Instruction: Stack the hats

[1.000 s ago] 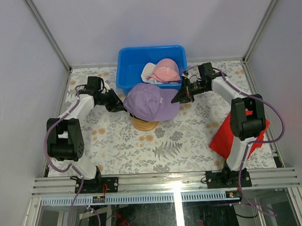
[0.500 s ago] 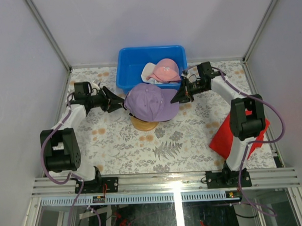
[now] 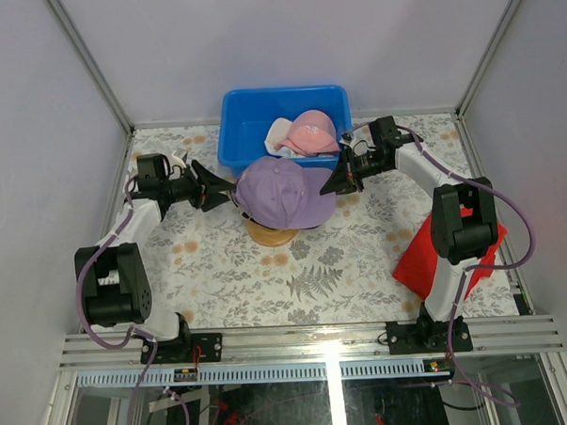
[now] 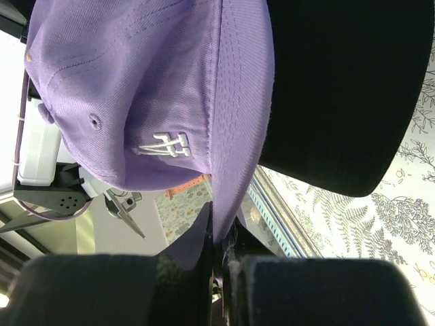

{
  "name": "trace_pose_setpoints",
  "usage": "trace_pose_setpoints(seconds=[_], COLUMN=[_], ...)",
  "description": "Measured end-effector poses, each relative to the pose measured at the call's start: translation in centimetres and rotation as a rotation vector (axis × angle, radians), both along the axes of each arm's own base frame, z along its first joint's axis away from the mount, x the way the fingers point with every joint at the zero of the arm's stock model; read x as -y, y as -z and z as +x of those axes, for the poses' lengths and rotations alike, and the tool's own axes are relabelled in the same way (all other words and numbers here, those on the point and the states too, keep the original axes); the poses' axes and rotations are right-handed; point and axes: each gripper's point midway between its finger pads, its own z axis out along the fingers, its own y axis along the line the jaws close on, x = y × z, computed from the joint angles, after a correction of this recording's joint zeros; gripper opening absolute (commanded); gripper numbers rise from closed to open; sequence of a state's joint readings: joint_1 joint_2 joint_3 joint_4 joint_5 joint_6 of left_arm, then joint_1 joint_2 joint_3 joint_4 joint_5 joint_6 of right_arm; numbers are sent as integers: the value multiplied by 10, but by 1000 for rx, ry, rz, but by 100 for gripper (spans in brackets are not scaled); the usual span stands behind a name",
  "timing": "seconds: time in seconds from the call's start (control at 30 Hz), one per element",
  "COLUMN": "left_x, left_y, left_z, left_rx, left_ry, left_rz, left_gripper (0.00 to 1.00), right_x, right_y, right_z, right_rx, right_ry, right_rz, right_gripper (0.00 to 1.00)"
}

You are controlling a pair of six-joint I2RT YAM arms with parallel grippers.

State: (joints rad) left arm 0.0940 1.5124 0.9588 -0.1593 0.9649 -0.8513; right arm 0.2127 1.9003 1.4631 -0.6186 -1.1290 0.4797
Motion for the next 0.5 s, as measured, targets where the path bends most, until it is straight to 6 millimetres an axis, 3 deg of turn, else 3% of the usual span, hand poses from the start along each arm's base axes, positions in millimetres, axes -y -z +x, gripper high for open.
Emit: trace_pose_setpoints(seconds=[0.33, 0.5], left_x=[-1, 3], left_y=[2, 12], left_z=[-1, -1], left_rx=[-2, -21], left_ry=[-1, 14], left_rz=[-4, 2], left_gripper=[52, 52], right_x=[-1, -1], right_y=[0, 0], right_z=[0, 0], right_rx=[4, 4], right_ry=[0, 0], right_rz=[-8, -8], right_gripper=[0, 0])
